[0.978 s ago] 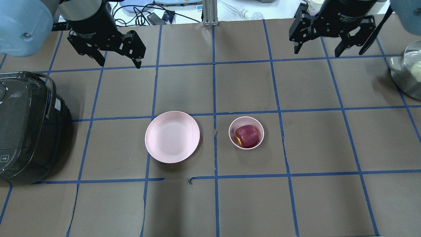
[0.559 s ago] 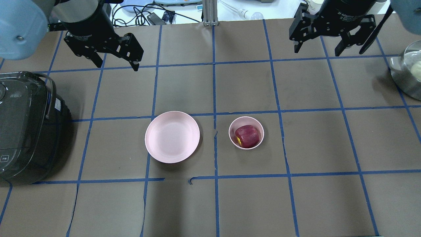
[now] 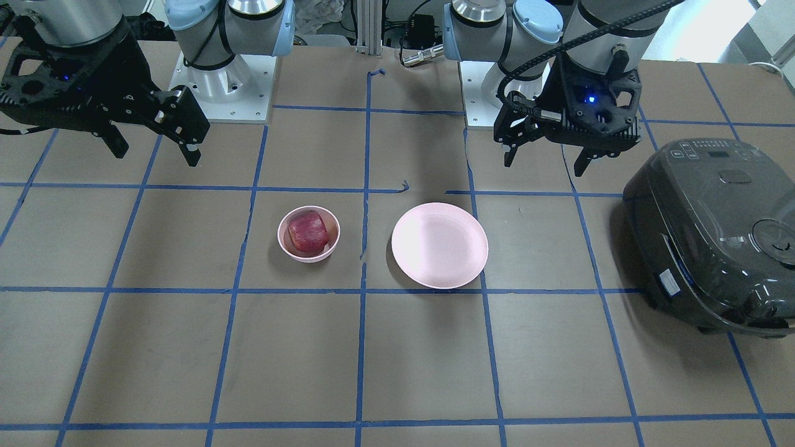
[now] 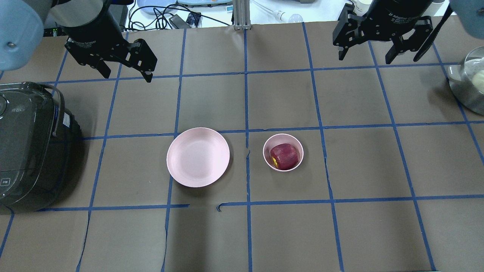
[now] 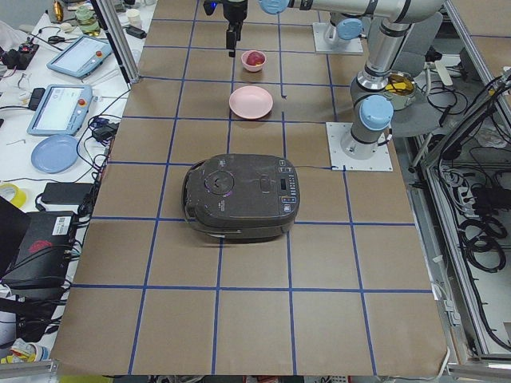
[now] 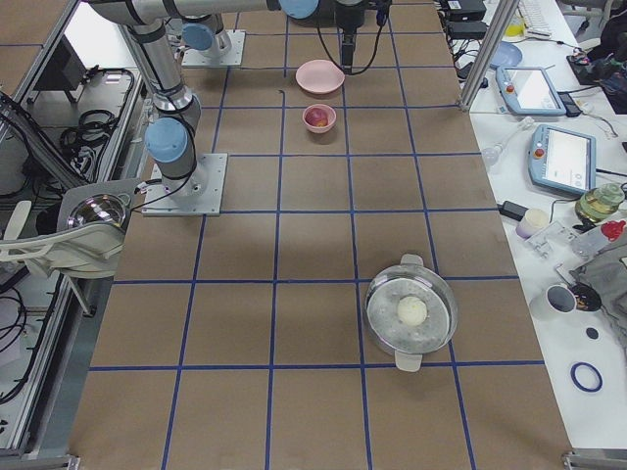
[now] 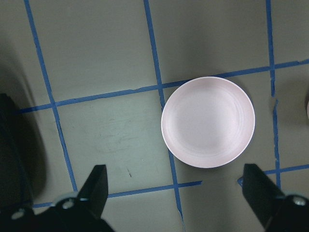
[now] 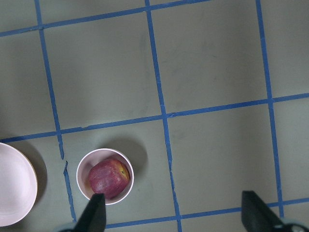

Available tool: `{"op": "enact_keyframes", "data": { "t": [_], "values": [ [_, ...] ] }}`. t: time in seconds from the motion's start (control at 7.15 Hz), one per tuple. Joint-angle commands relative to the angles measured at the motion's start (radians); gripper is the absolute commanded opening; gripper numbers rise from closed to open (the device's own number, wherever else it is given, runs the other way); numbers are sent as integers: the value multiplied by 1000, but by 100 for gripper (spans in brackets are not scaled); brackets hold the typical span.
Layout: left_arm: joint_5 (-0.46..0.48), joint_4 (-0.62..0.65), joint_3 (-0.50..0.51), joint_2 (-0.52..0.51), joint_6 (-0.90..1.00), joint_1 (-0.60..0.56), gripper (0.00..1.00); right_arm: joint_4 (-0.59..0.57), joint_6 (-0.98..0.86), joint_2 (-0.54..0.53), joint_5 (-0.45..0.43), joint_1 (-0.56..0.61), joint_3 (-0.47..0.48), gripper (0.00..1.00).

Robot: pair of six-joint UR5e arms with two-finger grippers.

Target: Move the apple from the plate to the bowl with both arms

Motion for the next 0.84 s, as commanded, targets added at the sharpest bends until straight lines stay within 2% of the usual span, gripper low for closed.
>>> {"op": "enact_keyframes", "data": {
  "t": [0.0, 0.7],
  "values": [
    [-7, -22, -13, 8, 3, 5, 100, 0, 1, 0, 0, 0, -1, 100],
    [3, -16, -12, 45, -13, 2, 100, -1, 1, 0, 2, 0, -1, 100]
  ]
}}
